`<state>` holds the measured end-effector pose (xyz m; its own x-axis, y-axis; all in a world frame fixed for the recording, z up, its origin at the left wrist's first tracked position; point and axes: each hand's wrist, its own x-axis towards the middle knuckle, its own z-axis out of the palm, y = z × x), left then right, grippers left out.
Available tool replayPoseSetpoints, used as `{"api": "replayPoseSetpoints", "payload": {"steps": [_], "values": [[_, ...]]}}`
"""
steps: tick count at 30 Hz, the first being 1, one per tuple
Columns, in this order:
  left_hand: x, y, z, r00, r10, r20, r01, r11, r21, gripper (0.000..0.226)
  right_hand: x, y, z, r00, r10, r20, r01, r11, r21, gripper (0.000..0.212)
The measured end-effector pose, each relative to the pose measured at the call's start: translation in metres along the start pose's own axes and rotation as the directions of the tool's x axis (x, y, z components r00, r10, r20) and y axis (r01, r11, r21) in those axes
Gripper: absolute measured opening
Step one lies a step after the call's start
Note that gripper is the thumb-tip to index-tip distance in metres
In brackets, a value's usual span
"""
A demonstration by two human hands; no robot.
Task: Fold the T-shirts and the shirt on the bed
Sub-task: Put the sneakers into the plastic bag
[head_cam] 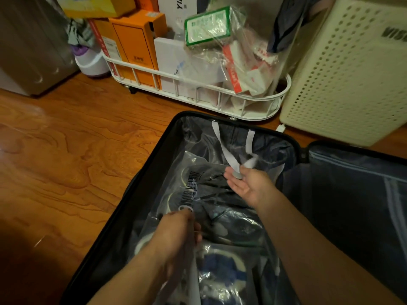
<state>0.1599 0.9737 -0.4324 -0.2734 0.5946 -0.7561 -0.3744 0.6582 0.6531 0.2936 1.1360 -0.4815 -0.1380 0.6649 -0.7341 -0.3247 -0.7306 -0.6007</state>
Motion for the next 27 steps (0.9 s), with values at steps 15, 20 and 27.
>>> {"api": "replayPoseSetpoints", "payload": {"steps": [15, 20, 27], "values": [[-0.014, 0.007, 0.003, 0.999, 0.029, 0.046, -0.027, 0.999, -0.043, 0.027, -0.011, 0.012, -0.004, 1.0, -0.02, -0.008, 0.016, 0.937, -0.348, 0.018], [-0.015, 0.007, -0.001, 0.998, 0.018, 0.053, -0.015, 0.998, -0.053, 0.027, -0.027, 0.025, -0.01, 0.991, -0.136, -0.009, 0.127, 0.949, -0.289, 0.034], [-0.014, 0.003, -0.001, 1.0, -0.001, 0.028, 0.003, 0.999, -0.053, 0.026, -0.029, 0.028, -0.022, 0.966, 0.06, 0.252, -0.042, 0.996, -0.073, 0.028]]}}
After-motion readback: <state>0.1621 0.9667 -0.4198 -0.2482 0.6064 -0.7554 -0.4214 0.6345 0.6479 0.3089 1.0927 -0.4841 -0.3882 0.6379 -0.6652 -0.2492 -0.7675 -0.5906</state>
